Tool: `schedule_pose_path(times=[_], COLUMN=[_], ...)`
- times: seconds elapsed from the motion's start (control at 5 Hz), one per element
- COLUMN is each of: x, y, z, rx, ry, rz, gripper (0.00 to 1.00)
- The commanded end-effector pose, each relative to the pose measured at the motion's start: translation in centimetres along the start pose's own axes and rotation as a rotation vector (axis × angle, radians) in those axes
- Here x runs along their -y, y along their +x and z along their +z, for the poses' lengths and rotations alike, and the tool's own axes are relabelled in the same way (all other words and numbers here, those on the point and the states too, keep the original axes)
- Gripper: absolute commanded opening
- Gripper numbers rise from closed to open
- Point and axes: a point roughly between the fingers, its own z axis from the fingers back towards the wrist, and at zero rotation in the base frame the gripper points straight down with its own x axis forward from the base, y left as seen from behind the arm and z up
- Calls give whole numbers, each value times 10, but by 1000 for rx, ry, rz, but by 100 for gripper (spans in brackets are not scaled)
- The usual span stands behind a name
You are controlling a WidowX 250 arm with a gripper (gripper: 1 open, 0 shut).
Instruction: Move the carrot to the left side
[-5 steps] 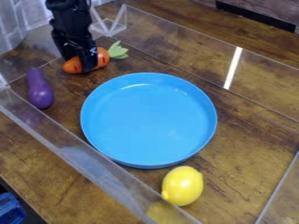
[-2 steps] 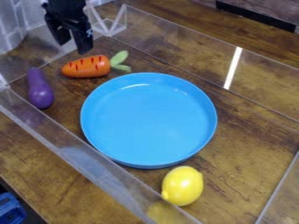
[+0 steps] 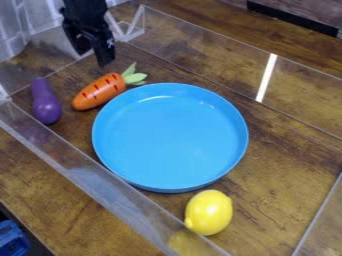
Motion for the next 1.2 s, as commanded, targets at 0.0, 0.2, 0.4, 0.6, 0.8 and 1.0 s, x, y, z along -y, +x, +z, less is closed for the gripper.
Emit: schedule_pose_path(times=[0.0,0.2,0.4,0.6,0.8,1.0], x=[0,-2,-5,-2,4,10], y=[8,3,13,16,16,17], z=[8,2,1,8,15,14], rx=[50,49,50,64,61,67], ry=[27,28,25,-15,-59,-82], rz=[-39,-40,-45,7,16,1], gripper=[100,100,100,100,100,100])
